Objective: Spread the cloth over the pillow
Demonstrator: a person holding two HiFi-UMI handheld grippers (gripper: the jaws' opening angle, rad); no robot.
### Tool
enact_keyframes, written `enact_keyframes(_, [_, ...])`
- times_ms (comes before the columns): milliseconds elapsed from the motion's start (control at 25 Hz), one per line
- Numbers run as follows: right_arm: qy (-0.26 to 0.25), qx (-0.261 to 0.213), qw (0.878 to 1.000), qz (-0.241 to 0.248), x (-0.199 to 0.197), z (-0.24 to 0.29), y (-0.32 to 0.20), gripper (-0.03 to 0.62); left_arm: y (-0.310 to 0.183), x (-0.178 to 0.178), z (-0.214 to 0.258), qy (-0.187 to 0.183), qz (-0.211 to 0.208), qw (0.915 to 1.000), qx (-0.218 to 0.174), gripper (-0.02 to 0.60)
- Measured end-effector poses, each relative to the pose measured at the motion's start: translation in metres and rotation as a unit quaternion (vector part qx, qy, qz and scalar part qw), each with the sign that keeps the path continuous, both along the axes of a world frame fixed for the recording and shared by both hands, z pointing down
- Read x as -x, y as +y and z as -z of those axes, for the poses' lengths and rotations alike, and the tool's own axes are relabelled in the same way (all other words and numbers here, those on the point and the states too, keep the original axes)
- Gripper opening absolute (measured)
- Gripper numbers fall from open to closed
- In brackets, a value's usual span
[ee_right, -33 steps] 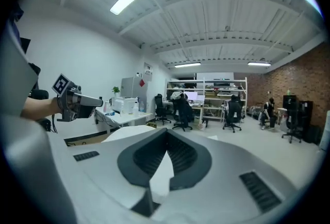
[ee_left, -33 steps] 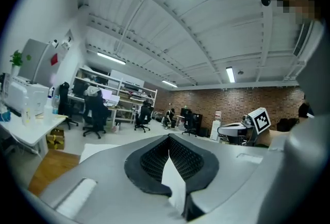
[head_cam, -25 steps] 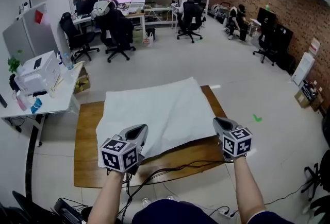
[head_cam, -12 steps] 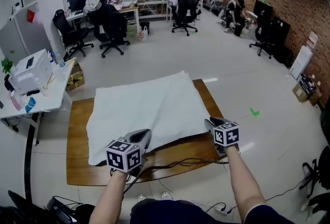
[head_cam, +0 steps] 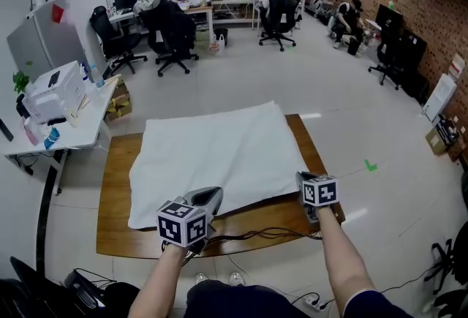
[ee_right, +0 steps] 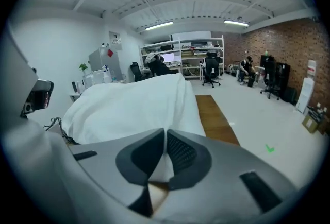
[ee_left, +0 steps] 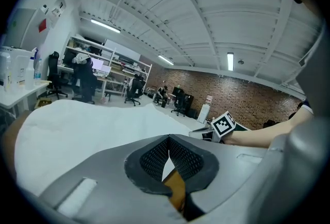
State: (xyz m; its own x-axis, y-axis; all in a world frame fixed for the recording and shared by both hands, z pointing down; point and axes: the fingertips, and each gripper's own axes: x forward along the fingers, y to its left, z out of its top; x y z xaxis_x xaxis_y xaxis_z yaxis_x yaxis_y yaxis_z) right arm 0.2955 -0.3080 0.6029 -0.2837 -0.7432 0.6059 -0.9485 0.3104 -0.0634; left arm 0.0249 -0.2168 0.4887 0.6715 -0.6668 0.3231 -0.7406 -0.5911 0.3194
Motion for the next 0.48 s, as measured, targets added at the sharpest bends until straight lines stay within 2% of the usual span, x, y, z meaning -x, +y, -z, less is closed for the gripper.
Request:
enact_keyframes(120, [0.012, -0.014, 1.000, -0.007, -0.009, 0.010, -0.004, 0.026, 0.000, 0.002, -0.001, 0.000, 0.003, 1.0000, 0.000, 0.000])
enact_keyframes(240, [0.011, -0.021, 0.999, -0.038, -0.033, 0.014, -0.006, 0.025, 0.001, 0.001, -0.003, -0.001, 0.001, 1.0000, 0.003, 0.000])
enact_keyframes(480, [0.006, -0.014, 0.998, -0.068, -0.062, 0.013, -0.002, 0.023, 0.003, -0.001, -0.008, -0.004, -0.002, 1.0000, 0.008, 0.000])
